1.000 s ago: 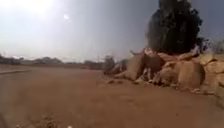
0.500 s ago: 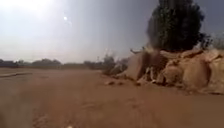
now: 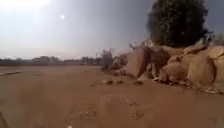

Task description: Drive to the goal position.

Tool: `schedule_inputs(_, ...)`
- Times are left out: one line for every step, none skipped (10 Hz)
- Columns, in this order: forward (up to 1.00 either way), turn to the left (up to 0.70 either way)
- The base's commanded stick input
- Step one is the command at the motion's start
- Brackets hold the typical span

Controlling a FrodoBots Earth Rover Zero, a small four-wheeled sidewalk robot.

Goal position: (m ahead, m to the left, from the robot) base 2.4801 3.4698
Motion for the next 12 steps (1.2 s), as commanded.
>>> schedule_inputs(0.7,0.0)
schedule_inputs(0.7,0.0)
schedule_inputs(0.7,0.0)
schedule_inputs(0.7,0.0)
schedule_inputs(0.7,0.0)
schedule_inputs(0.7,0.0)
schedule_inputs(0.7,0.0)
schedule_inputs(0.7,0.0)
schedule_inputs(0.7,0.0)
schedule_inputs(0.7,0.0)
schedule_inputs(0.7,0.0)
schedule_inputs(0.7,0.0)
